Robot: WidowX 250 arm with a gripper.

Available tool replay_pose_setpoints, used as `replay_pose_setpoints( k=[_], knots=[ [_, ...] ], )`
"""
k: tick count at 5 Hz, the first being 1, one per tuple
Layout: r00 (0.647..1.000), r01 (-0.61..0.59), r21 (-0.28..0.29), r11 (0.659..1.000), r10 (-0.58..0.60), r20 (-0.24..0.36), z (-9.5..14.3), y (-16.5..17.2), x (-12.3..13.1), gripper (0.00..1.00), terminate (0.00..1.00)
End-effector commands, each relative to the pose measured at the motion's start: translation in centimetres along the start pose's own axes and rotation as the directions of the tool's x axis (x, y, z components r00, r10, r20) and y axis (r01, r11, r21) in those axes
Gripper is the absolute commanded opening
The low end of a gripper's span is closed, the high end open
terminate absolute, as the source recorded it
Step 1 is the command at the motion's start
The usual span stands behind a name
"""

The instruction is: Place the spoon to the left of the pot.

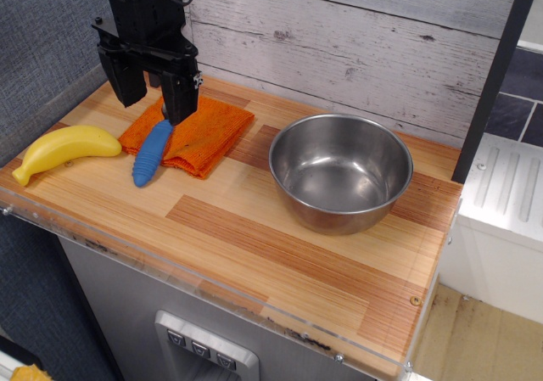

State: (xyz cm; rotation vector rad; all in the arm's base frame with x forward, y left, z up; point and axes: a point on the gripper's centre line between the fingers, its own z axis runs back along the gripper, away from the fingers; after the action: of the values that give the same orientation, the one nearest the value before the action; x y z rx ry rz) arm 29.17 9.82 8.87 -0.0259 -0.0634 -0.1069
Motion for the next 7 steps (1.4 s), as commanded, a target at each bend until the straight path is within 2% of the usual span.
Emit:
replay_pose_setpoints(
  k=[1, 2, 4, 5, 7],
  knots=[
    [1.0, 0.0, 0.0, 1.0, 0.0, 0.0, 0.0, 0.0, 0.0, 1.0, 0.0],
    [0.999, -0.032, -0.008, 0.999, 0.032, 0.007, -0.6, 1.0, -1.1, 1.0, 0.0],
    [0.997, -0.07, 0.033, 0.997, 0.071, -0.037, -4.6, 2.2, -3.9, 1.0, 0.0],
    [0.994, -0.101, 0.066, 0.993, 0.104, -0.042, -6.5, 2.3, -4.2, 1.0, 0.0],
    [0.989, -0.146, 0.075, 0.987, 0.147, -0.013, -7.2, 3.3, -2.0, 1.0, 0.0]
  ],
)
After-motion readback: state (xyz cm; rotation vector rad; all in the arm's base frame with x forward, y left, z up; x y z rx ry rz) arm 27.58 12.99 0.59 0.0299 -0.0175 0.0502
